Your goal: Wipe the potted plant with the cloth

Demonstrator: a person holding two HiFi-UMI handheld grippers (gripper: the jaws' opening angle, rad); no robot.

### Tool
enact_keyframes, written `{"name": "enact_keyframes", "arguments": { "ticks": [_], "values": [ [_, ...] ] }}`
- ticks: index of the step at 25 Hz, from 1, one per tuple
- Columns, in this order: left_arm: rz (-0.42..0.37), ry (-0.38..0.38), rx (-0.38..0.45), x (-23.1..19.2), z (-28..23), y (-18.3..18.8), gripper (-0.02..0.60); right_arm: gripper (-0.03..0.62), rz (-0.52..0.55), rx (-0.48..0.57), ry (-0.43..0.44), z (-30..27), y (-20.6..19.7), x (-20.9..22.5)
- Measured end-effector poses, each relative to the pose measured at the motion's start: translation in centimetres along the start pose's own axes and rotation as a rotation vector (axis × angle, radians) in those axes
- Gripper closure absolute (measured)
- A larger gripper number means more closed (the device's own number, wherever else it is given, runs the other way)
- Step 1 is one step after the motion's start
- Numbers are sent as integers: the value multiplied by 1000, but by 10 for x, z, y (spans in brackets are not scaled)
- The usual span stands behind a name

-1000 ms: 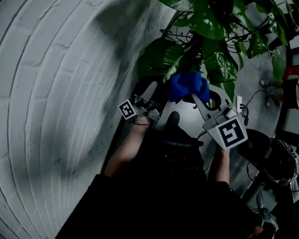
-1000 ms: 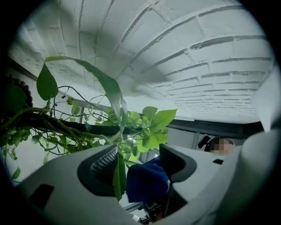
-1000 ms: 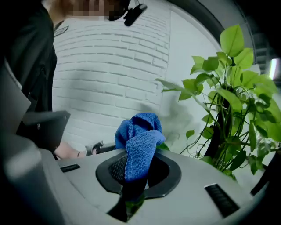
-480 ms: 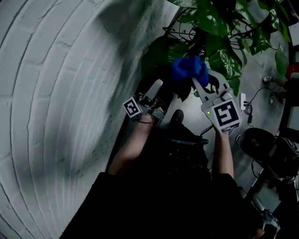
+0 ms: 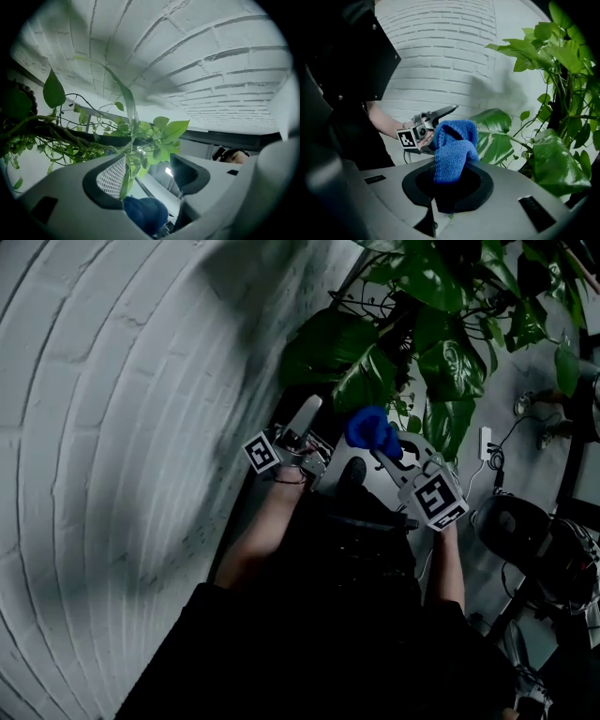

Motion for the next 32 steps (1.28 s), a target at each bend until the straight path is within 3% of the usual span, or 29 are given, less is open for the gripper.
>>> {"name": "enact_keyframes", "arguments": {
  "ticks": [6, 11, 15, 20, 27, 32],
  "values": [
    [-41, 123, 15, -16, 38, 16, 280, 545, -182, 247, -39, 77, 37, 10],
    [-84, 234, 92, -36, 69, 47, 237, 545, -194, 463, -112, 113, 86, 39],
    [-148, 219, 131, -35, 57, 72, 225, 545, -222, 370, -259, 91, 94, 70],
    [-130, 127, 218, -34, 31, 87, 230, 545, -229, 292, -287, 35, 113, 104],
    [-146, -21, 262, 0, 18, 79, 370, 545, -204, 122, -323, -43, 100, 136],
    [-168, -46, 250, 12, 15, 76, 447, 545, -167, 88, -268, -79, 103, 127]
  ]
}}
Point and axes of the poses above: the fingertips, and each gripper's own axes: z backward along the fingers, x to its right, y out of its top, the point moved 7 cm from there along z, backward along the fingers, and after that the axes turned 11 degrees about -z, right-handed, at the moved point
